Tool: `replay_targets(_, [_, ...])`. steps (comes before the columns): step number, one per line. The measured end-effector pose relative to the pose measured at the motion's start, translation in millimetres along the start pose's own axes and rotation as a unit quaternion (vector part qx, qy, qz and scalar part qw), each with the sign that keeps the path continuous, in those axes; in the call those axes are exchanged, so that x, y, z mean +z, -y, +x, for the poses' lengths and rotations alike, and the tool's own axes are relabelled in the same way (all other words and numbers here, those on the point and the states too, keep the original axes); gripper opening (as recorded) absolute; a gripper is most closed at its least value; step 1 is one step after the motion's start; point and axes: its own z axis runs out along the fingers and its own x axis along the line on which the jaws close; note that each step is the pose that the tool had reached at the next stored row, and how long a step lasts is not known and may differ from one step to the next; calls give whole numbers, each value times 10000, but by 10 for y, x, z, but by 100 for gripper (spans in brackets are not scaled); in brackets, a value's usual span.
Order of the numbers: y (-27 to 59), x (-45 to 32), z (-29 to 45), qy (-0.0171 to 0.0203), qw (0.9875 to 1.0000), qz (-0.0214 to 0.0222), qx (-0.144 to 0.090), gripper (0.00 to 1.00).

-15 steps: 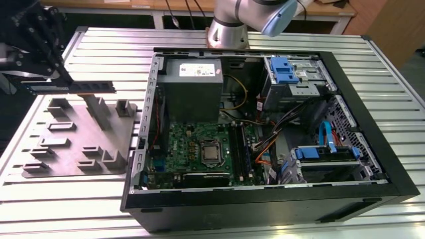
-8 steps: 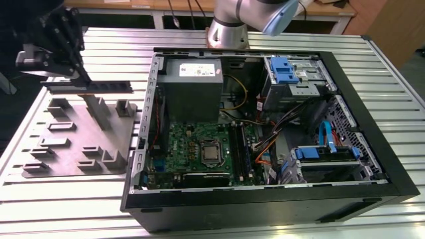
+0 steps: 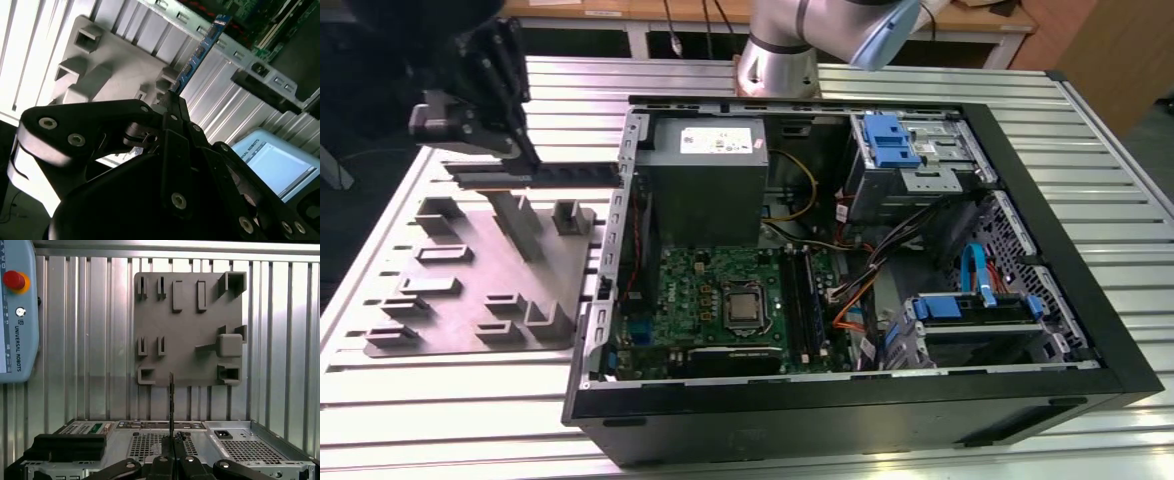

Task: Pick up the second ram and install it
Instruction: 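Pick up the second ram and move it above second insertion slot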

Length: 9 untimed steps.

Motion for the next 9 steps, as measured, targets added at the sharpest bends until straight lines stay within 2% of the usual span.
replay_targets(9, [409,17,-1,1,10000,-17,0,11])
